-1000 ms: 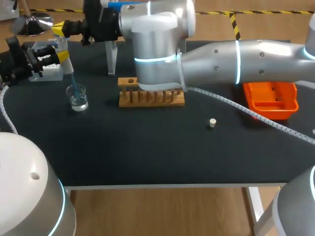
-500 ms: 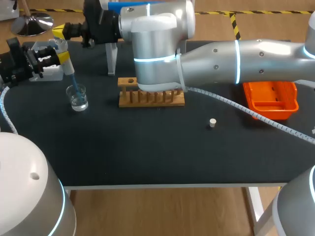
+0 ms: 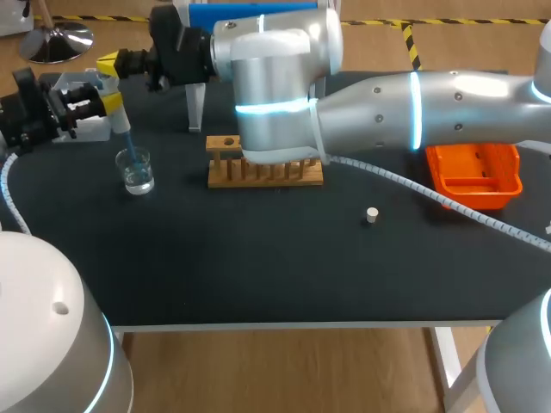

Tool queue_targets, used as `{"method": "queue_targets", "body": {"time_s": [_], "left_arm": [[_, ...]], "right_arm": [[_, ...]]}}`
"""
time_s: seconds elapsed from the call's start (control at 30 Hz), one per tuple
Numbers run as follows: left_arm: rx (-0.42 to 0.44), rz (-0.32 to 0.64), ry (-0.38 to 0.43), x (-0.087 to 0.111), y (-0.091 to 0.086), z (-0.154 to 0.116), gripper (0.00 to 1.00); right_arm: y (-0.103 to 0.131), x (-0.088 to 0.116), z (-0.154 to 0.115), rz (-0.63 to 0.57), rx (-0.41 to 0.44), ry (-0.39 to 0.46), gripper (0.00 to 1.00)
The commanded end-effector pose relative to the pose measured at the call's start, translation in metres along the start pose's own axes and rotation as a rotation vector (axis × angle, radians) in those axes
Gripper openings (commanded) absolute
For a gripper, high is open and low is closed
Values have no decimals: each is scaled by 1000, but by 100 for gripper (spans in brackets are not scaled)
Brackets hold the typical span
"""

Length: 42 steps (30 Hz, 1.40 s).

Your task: Invert the test tube, pick up the pipette, mount the tip to pipette, aspirate from beaker and dispense into the tube, eject the tip, return the pipette, and cap with the stopper.

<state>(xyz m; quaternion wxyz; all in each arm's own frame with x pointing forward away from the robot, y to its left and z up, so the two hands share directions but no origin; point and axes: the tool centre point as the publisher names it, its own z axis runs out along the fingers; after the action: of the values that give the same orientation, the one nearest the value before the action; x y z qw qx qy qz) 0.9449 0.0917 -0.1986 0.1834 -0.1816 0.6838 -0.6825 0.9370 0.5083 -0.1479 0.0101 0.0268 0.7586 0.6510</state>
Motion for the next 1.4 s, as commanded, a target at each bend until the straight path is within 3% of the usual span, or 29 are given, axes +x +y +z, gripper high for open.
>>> {"method": "queue_targets", "body": {"time_s": [0.03, 0.27, 0.3, 0.37, 0.4, 0.43, 0.63, 0.83, 1.13, 1.4], "left_arm": [[4, 0, 2, -2, -7, -1, 0], [4, 0, 2, -2, -7, -1, 0], [4, 0, 2, -2, -7, -1, 0], [4, 0, 2, -2, -7, -1, 0], [4, 0, 2, -2, -7, -1, 0], [4, 0, 2, -2, -7, -1, 0], [4, 0, 2, -2, -7, -1, 0], [4, 0, 2, -2, -7, -1, 0], [4, 0, 2, -2, -7, -1, 0], [4, 0, 2, -2, -7, -1, 0]], "right_arm": [[-10, 1, -1, 2, 1, -1, 0], [21, 4, -12, -32, -49, 1, 0], [28, 5, -15, -39, -58, 0, 4], [40, 5, -23, -50, -77, -3, 46], [45, 5, -28, -55, -85, -3, 82], [50, 5, -34, -62, -90, -5, 100], [66, 8, -75, -97, -84, -7, 100], [66, 9, -117, -138, -27, 14, 100], [50, 14, -181, -197, 101, 63, 100], [29, 2, -233, -188, 162, 46, 100]]}}
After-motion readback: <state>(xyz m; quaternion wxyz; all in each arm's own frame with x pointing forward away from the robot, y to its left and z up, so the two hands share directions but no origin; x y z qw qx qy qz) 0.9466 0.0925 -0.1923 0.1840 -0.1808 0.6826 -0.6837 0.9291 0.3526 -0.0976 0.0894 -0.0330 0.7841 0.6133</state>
